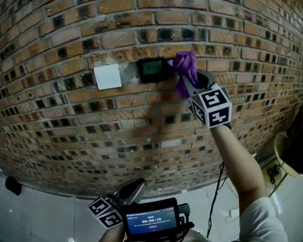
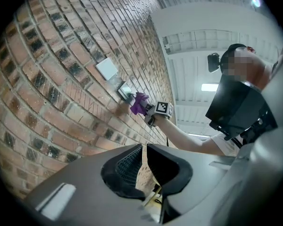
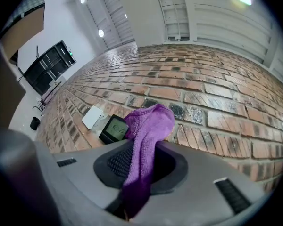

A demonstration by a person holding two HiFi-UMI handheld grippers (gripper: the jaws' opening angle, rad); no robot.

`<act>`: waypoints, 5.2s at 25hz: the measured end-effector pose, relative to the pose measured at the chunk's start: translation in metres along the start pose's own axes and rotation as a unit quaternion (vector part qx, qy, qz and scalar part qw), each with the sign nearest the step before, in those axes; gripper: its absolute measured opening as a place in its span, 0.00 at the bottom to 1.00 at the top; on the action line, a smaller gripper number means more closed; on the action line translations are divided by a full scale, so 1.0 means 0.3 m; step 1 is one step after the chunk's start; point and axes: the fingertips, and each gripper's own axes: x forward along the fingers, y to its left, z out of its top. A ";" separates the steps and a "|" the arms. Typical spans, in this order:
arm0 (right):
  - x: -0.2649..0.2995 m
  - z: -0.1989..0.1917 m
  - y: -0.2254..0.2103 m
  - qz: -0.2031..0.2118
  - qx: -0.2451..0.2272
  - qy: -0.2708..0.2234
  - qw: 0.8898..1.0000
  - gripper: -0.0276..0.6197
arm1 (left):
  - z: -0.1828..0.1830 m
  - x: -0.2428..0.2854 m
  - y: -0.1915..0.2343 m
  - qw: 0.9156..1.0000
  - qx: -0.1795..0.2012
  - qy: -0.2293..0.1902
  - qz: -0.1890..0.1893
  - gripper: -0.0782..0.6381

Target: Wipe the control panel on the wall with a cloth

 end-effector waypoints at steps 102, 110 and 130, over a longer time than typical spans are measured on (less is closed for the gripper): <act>-0.674 -0.476 0.530 0.101 0.232 0.139 0.957 0.17 | -0.086 0.001 0.046 0.999 -0.048 0.006 0.010 0.13; -0.715 -0.494 0.557 0.104 0.241 0.146 0.954 0.17 | -0.084 0.000 0.036 0.999 -0.046 0.006 0.007 0.13; -0.798 -0.531 0.628 0.123 0.245 0.172 0.946 0.17 | -0.096 -0.014 0.021 0.998 -0.055 0.008 0.011 0.13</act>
